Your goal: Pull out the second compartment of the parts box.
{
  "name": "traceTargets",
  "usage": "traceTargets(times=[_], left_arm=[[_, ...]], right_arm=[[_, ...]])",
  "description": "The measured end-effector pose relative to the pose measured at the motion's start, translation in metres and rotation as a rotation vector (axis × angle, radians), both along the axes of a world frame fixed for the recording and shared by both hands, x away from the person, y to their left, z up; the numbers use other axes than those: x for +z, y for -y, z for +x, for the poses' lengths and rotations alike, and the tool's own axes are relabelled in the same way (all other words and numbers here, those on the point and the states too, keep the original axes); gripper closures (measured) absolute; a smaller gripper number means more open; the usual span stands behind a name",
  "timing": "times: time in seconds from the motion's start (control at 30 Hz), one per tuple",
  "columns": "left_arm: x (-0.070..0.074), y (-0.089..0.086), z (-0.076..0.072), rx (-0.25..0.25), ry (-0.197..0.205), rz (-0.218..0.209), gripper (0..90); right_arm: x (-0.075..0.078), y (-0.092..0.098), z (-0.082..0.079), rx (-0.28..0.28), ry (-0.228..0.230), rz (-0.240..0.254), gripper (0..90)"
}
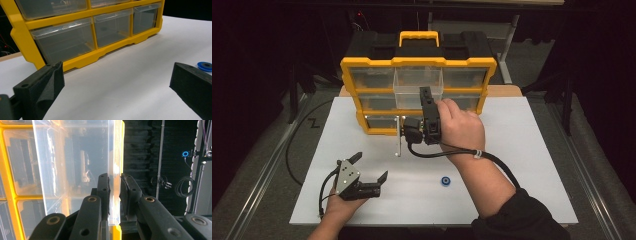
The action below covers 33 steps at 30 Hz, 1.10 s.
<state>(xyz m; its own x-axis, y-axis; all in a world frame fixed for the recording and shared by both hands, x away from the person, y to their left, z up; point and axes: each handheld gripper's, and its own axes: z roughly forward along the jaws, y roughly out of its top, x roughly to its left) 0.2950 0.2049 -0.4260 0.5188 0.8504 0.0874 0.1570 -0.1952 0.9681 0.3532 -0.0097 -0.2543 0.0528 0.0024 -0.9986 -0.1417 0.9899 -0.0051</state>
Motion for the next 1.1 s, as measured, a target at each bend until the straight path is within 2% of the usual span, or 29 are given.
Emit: traceTargets(times=[0.63,0.8,1.1], left_arm=[[0.0,0.0,0.0,-0.006,-0.002,0.007,0.2],[0.0,0.001,0.0,-0.005,-0.003,0.008,0.1],[0.0,0.001,0.0,-0.006,-0.001,0.007,0.1]], right_arm=[[-0.005,0.0,-0.011,0.011,0.014,-0.005,79.5],[-0.006,0.0,-0.01,0.011,0.004,-0.004,72.9],[-0.006,0.002,-0.013,0.011,-0.012,-0.002,69.4]])
